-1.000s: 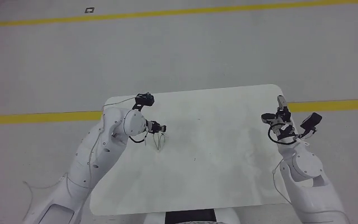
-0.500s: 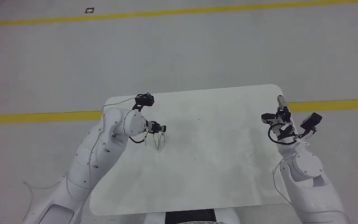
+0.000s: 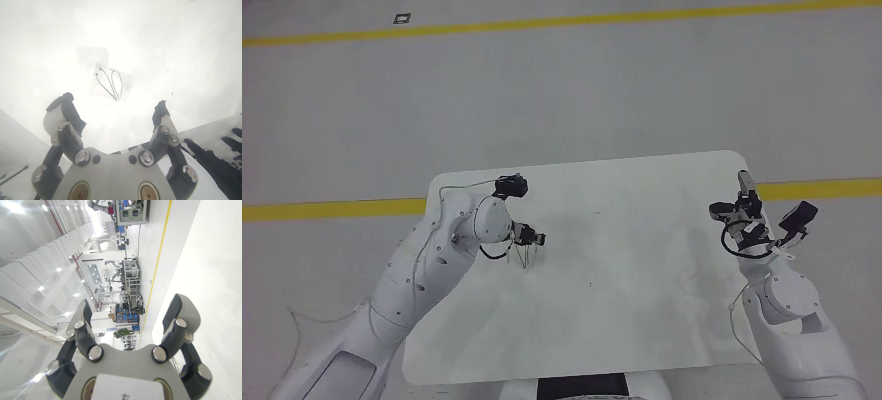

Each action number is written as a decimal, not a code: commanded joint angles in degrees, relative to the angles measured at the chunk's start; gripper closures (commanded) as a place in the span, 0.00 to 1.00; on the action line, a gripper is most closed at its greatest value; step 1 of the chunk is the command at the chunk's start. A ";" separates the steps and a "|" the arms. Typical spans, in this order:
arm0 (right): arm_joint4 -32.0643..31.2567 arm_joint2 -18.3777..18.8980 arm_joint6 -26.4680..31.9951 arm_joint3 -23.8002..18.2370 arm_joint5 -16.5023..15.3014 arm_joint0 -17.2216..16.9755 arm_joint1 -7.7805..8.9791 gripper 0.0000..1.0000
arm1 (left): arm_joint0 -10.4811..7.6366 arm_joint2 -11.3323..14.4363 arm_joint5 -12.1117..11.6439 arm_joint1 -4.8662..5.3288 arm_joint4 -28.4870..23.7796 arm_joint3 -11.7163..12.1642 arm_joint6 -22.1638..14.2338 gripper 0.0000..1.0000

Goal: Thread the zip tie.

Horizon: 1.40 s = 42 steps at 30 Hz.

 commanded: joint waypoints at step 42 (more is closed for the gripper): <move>0.00 0.00 0.00 0.00 0.00 0.00 0.00 0.00 | -4.46 6.09 -0.04 1.33 -6.81 6.55 0.00 0.00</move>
